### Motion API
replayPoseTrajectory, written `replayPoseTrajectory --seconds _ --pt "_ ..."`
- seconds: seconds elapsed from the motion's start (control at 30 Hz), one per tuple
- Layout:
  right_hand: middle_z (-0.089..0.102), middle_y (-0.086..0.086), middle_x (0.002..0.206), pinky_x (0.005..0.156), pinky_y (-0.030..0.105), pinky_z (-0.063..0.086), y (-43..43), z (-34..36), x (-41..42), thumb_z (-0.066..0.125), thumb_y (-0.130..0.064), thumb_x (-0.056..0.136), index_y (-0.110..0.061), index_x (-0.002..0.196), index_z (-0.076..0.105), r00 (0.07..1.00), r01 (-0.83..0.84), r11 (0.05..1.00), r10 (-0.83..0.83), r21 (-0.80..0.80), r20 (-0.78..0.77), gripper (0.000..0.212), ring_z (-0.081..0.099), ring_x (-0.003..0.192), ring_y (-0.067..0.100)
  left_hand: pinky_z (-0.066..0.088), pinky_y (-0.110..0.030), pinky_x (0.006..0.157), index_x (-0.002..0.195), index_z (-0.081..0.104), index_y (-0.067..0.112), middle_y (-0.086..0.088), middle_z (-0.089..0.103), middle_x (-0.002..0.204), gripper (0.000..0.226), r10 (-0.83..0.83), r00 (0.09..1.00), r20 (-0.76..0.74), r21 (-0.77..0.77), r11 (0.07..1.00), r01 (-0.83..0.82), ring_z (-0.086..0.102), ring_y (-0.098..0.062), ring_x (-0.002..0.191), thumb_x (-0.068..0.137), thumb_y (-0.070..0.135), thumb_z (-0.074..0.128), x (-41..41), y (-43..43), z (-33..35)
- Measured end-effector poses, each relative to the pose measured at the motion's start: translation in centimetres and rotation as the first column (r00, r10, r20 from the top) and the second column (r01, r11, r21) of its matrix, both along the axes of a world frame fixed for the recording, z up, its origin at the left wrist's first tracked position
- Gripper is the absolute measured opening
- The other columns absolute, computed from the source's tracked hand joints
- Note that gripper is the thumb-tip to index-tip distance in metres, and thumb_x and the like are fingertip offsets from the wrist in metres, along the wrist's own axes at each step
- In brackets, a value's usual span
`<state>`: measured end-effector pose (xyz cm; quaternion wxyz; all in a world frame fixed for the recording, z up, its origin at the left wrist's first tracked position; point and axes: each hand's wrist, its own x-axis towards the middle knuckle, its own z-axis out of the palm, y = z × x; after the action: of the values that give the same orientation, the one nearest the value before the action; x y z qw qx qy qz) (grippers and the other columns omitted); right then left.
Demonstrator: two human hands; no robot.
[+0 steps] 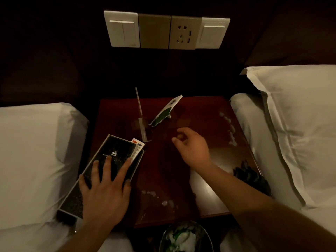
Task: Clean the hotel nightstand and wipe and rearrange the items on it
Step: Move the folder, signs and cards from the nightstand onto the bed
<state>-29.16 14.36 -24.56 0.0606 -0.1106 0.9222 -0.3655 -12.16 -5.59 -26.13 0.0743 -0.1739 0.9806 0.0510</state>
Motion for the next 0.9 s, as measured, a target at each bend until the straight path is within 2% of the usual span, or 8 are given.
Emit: replayPoseTrajectory --seconds 0.1,0.23,0.37,0.53,0.6,0.67,0.7,0.9 --pt "0.065 -0.002 0.1 0.076 0.042 0.061 -1.9 0.7 -2.3 0.061 -0.04 0.093 -0.017 0.138 0.046 0.963 0.136 0.965 -0.075 -0.225 0.259 0.053 0.068 0.083 0.018 0.04 -0.066 0.094 0.15 0.038 0.043 -0.009 0.053 0.146 0.06 -0.019 0.999 -0.051 0.004 1.0 0.02 0.046 -0.04 0.134 0.093 0.056 0.028 -0.5 -1.6 0.9" --pt "0.058 0.0 0.101 0.071 0.036 0.062 -4.7 1.4 -4.3 0.065 -0.041 0.091 -0.015 0.143 0.036 0.838 0.362 0.817 -0.075 -0.448 0.54 0.064 0.069 0.089 0.025 0.045 -0.06 0.089 0.152 0.037 0.038 -0.011 0.051 0.14 0.082 -0.021 0.999 -0.034 0.051 0.998 0.022 0.046 -0.038 0.126 0.081 0.079 0.031 0.3 -4.6 2.1" --pt "0.063 0.01 0.108 0.068 0.036 0.063 -6.9 1.4 -6.0 0.066 -0.04 0.091 -0.011 0.126 0.048 0.754 0.519 0.709 -0.115 -0.477 0.647 0.049 0.071 0.085 0.028 0.045 -0.056 0.103 0.153 0.008 0.055 -0.013 0.032 0.154 0.118 0.248 0.962 0.112 0.325 0.906 -0.271 0.04 -0.038 0.137 0.054 0.094 0.058 2.1 -5.9 2.1" --pt "0.062 0.015 0.108 0.068 0.04 0.063 -8.1 0.4 -6.9 0.064 -0.018 0.094 -0.008 0.115 0.053 0.722 0.593 0.649 -0.166 -0.477 0.672 0.026 0.067 0.097 0.033 0.047 -0.05 0.104 0.148 -0.008 0.06 -0.013 0.039 0.148 0.134 0.326 0.923 0.205 0.433 0.815 -0.384 0.049 -0.037 0.132 0.043 0.089 0.07 2.0 -6.5 1.4" --pt "0.061 0.013 0.106 0.069 0.043 0.063 -8.0 0.1 -7.0 0.061 -0.012 0.095 -0.009 0.113 0.055 0.73 0.6 0.642 -0.195 -0.477 0.655 0.019 0.066 0.096 0.033 0.046 -0.05 0.106 0.153 -0.004 0.053 -0.011 0.041 0.15 0.143 0.329 0.919 0.218 0.458 0.796 -0.394 0.049 -0.033 0.133 0.038 0.091 0.071 1.7 -6.8 1.4" --pt "0.062 0.01 0.098 0.074 0.046 0.062 -7.6 0.0 -6.9 0.059 -0.01 0.096 -0.012 0.093 0.057 0.736 0.599 0.649 -0.213 -0.47 0.643 0.004 0.066 0.088 0.028 0.045 -0.052 0.108 0.157 0.007 0.041 -0.009 0.043 0.151 0.15 0.321 0.921 0.22 0.503 0.772 -0.389 0.049 -0.029 0.135 0.032 0.09 0.074 1.5 -7.1 1.5" --pt "0.062 0.007 0.092 0.077 0.047 0.062 -7.3 0.0 -6.8 0.058 -0.01 0.096 -0.017 0.084 0.055 0.738 0.598 0.661 -0.233 -0.453 0.633 0.014 0.066 0.084 0.026 0.045 -0.052 0.108 0.156 0.013 0.035 -0.008 0.045 0.151 0.151 0.318 0.922 0.222 0.514 0.765 -0.388 0.049 -0.029 0.135 0.03 0.089 0.076 1.5 -7.1 1.7" --pt "0.064 0.002 0.089 0.073 0.04 0.062 -4.4 0.0 -4.7 0.054 -0.007 0.098 -0.02 0.086 0.058 0.718 0.632 0.594 -0.208 -0.497 0.664 0.018 0.068 0.086 0.022 0.055 -0.045 0.092 0.14 0.037 0.019 -0.008 0.063 0.129 0.117 0.372 0.897 0.239 0.448 0.777 -0.442 0.063 -0.029 0.113 0.047 0.07 0.086 1.5 -6.8 2.8"
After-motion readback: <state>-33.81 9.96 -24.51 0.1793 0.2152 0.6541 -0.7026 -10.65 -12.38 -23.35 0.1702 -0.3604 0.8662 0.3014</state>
